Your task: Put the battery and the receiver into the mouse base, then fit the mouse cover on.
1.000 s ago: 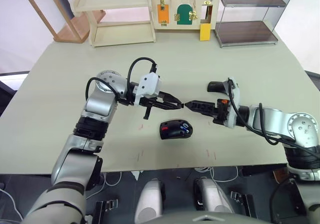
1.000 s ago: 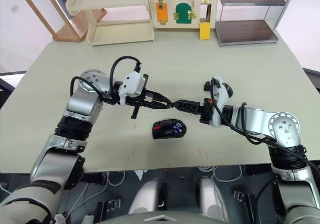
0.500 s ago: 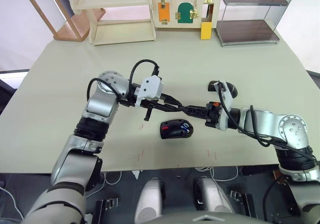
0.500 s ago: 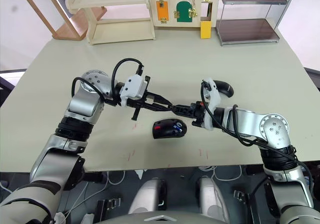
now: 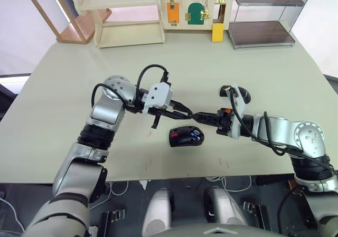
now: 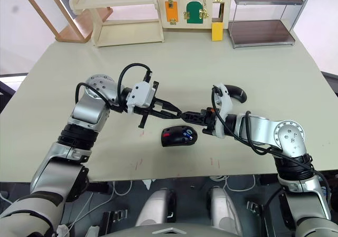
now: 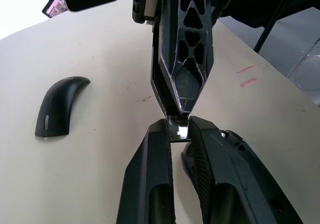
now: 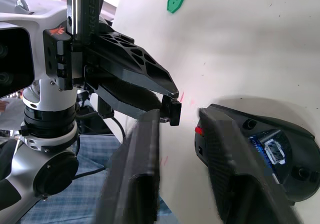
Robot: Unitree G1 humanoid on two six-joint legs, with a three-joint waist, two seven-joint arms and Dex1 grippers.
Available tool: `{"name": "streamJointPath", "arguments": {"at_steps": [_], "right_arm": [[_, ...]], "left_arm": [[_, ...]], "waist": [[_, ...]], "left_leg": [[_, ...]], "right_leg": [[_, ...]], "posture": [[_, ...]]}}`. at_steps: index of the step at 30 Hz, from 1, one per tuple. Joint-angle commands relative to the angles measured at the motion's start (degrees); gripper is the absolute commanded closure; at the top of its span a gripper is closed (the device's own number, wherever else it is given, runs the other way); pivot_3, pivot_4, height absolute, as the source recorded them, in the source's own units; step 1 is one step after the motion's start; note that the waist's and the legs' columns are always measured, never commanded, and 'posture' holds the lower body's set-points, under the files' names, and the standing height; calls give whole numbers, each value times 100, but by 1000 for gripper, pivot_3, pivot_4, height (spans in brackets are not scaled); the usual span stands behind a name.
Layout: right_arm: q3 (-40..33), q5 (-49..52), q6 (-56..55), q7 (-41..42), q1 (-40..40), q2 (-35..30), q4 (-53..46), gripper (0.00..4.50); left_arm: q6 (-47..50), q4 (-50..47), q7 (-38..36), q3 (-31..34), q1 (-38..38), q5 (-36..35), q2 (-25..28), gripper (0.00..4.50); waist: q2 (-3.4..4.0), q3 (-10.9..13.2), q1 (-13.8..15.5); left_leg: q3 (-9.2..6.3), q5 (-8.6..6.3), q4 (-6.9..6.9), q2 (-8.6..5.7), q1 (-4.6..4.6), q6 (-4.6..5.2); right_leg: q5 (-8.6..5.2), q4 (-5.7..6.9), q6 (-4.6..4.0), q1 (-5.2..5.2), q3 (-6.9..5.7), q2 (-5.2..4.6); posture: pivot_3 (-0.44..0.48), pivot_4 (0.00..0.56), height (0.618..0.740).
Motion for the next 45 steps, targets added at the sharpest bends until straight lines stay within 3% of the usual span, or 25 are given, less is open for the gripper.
{"name": "streamJointPath", "arguments": {"at_steps": [1,45], "right_arm": [[-16,160,-8,67,-39,-53,-148,4423],[226,160,228,654,2,-88,-170,4423]], "left_arm": [[-122,-45,-147,-4,-18,-23,28,4463],[-253,-181,-397,-86,27,-240,26,4463]], "waist": [[0,0,2],[0,0,2]], "left_leg": [[0,0,0,0,0,0],[0,0,0,0,0,0]], "right_leg": [[0,0,0,0,-1,0],[0,0,0,0,0,0]], "posture": [[0,150,740],[0,150,740]]}}
